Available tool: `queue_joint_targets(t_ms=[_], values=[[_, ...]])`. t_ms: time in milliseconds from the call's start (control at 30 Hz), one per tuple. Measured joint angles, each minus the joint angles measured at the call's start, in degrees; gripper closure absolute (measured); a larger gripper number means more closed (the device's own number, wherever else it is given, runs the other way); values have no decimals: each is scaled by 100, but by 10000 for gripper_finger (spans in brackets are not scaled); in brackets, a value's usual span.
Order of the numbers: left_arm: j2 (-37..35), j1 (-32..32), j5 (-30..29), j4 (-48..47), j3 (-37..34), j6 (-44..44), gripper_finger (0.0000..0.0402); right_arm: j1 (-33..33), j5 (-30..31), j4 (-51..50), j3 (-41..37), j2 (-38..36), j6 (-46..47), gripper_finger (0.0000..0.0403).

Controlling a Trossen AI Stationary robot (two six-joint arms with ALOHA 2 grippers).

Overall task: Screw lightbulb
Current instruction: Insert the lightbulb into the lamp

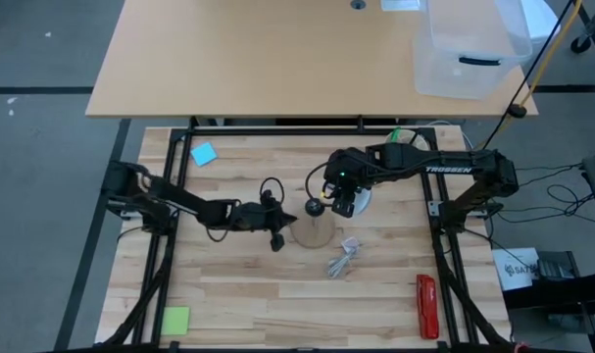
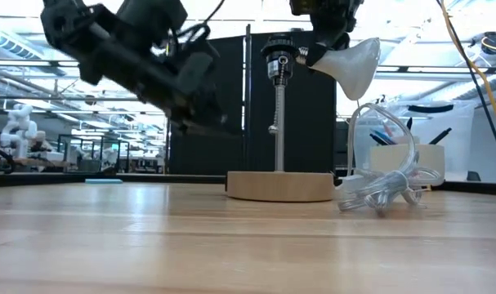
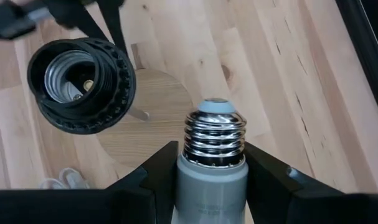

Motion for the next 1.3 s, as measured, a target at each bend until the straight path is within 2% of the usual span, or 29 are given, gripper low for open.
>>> queue_joint_targets(t_ms=[133,300,400,533,700,800,900,1100,1300], values=[[-842,15,-2,-411,-4,410,401,0,5,12,1,0,-182,257],[-1930,151,-25,-301,0,1157,401,0,5,52,1,0,-359,257],[-2226,342,-31,-258,11,1715,400,0,3,55,17,0,-467,257],[-2235,641,-44,-397,7,2114,371,0,5,90,244,0,-612,257],[-2202,798,112,-430,124,2244,283,0,-8,76,704,-2,-827,257],[-2211,812,399,-623,541,1861,228,17,-17,83,962,-4,-985,257],[-2145,926,812,-1373,1151,1260,191,20,-17,92,1181,-7,-1034,257],[-1854,960,1200,-2023,2070,893,171,171,1,93,1282,-7,-1203,257],[-1588,987,1224,-2086,2464,536,170,417,294,89,1284,-4,-1314,257]])
